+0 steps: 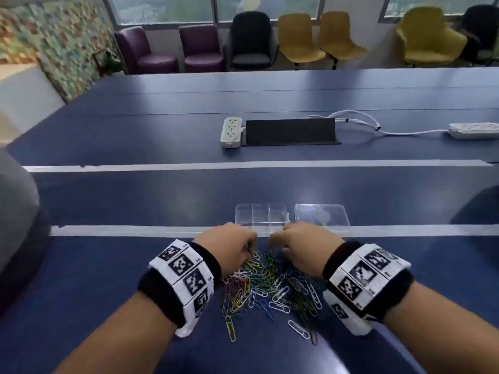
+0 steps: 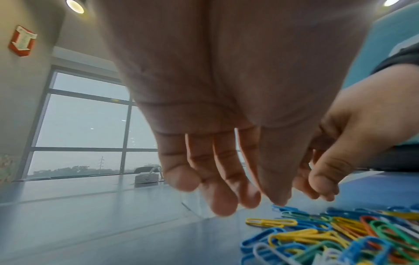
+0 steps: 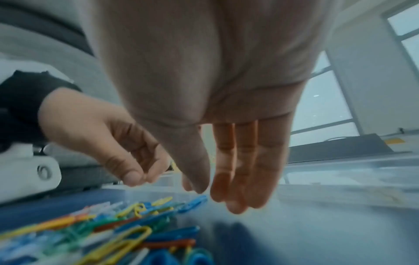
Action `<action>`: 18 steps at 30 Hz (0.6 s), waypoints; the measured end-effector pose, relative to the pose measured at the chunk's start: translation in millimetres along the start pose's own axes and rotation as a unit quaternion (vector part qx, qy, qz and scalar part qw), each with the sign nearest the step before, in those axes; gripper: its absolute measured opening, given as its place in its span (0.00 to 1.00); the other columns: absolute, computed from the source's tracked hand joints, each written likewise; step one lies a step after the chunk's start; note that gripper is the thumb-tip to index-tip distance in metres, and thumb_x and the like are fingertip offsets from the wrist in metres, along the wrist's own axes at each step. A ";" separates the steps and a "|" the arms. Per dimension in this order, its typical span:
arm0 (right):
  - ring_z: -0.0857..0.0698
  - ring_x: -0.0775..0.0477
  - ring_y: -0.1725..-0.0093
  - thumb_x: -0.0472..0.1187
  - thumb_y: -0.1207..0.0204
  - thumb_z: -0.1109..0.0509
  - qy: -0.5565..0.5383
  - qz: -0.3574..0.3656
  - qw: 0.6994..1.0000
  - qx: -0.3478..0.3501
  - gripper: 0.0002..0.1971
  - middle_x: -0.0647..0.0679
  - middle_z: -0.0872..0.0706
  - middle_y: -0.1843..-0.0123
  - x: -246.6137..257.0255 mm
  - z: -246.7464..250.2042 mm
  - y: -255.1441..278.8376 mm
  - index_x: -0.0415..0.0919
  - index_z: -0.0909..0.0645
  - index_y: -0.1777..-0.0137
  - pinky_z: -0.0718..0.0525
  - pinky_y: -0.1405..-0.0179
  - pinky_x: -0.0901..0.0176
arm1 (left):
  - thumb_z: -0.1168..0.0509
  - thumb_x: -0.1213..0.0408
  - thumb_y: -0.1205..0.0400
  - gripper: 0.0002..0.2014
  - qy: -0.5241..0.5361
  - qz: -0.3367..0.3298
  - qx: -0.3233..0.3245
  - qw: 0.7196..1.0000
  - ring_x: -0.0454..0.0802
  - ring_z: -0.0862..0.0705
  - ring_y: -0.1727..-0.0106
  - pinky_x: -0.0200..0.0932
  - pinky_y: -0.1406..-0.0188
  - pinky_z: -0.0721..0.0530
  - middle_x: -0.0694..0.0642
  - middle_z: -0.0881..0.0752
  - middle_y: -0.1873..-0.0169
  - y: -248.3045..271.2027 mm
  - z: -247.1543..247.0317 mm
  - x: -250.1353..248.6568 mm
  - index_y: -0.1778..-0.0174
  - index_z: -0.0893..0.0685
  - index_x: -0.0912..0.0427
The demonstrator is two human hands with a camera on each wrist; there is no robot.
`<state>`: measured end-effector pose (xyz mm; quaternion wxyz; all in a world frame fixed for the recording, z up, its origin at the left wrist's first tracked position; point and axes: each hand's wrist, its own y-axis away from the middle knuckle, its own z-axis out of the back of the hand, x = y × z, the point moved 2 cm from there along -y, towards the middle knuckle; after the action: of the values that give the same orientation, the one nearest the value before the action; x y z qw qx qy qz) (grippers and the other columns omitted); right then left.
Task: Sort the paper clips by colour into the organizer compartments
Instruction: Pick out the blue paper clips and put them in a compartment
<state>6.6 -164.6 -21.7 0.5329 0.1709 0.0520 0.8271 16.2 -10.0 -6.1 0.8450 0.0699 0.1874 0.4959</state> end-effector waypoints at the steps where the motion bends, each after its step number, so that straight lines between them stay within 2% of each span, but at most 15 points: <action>1: 0.16 0.41 0.40 0.29 0.23 0.38 0.022 0.000 1.000 0.011 0.25 0.45 0.15 0.40 -0.2 -0.5 -6.0 0.56 0.21 0.33 0.16 0.39 0.46 | 0.38 0.63 0.19 0.06 -0.005 0.005 0.008 1.000 0.51 0.16 0.47 0.49 0.42 0.16 0.50 0.13 0.49 -6.1 -0.6 2.4 0.52 0.17 0.50; 3: 0.15 0.38 0.42 0.29 0.24 0.36 0.049 0.012 0.999 0.010 0.25 0.44 0.14 0.42 0.0 -0.4 -11.3 0.58 0.21 0.34 0.14 0.43 0.43 | 0.37 0.62 0.21 0.06 -0.008 0.009 0.006 1.000 0.52 0.15 0.48 0.50 0.43 0.15 0.50 0.13 0.50 -11.0 -0.4 8.0 0.53 0.16 0.48; 8: 0.12 0.39 0.50 0.37 0.26 0.30 0.051 -0.013 0.999 -0.002 0.10 0.44 0.12 0.48 -3.0 2.4 -9.8 0.50 0.12 0.49 0.12 0.51 0.46 | 0.33 0.62 0.23 0.05 -0.008 0.028 0.030 0.999 0.51 0.14 0.51 0.50 0.45 0.14 0.48 0.14 0.58 -9.8 3.4 19.2 0.57 0.13 0.48; 10: 0.13 0.39 0.51 0.39 0.26 0.31 0.053 -0.017 0.998 -0.002 0.08 0.45 0.13 0.49 -3.2 4.8 -8.8 0.49 0.12 0.51 0.12 0.52 0.47 | 0.32 0.63 0.24 0.05 -0.011 0.028 0.030 0.999 0.51 0.14 0.51 0.47 0.46 0.14 0.50 0.13 0.57 -11.6 5.8 21.7 0.56 0.12 0.50; 12: 0.14 0.39 0.51 0.40 0.26 0.33 0.056 -0.019 0.998 0.003 0.08 0.44 0.15 0.50 -3.2 5.4 -7.7 0.45 0.13 0.52 0.13 0.51 0.48 | 0.30 0.64 0.25 0.06 -0.010 0.023 0.031 0.999 0.52 0.14 0.51 0.42 0.49 0.16 0.52 0.11 0.54 -13.2 7.0 21.8 0.54 0.11 0.52; 14: 0.15 0.41 0.51 0.40 0.27 0.35 0.043 -0.028 0.999 0.000 0.08 0.44 0.14 0.53 -4.4 6.5 -6.4 0.43 0.15 0.53 0.16 0.51 0.53 | 0.29 0.62 0.25 0.07 -0.015 0.018 0.033 0.999 0.52 0.15 0.50 0.39 0.53 0.20 0.53 0.11 0.53 -15.2 7.1 22.0 0.52 0.11 0.53; 16: 0.17 0.42 0.54 0.38 0.27 0.38 -0.007 -0.054 0.998 -0.007 0.10 0.46 0.14 0.56 -6.5 8.8 -3.3 0.46 0.19 0.48 0.21 0.54 0.58 | 0.29 0.61 0.25 0.07 -0.017 0.012 0.036 0.999 0.53 0.14 0.50 0.40 0.53 0.20 0.54 0.11 0.52 -17.5 6.6 22.7 0.52 0.11 0.54; 18: 0.20 0.44 0.58 0.37 0.25 0.40 -0.048 -0.070 0.996 -0.008 0.14 0.47 0.16 0.57 -5.8 10.6 -0.4 0.49 0.21 0.43 0.22 0.54 0.59 | 0.29 0.62 0.26 0.07 -0.019 0.006 0.031 0.999 0.54 0.14 0.50 0.43 0.51 0.18 0.55 0.10 0.52 -19.5 6.0 23.2 0.53 0.10 0.54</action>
<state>12.7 -170.7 -13.2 0.5926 0.2024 0.0314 0.7791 44.5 0.7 -12.3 0.8427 0.1066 0.1866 0.4937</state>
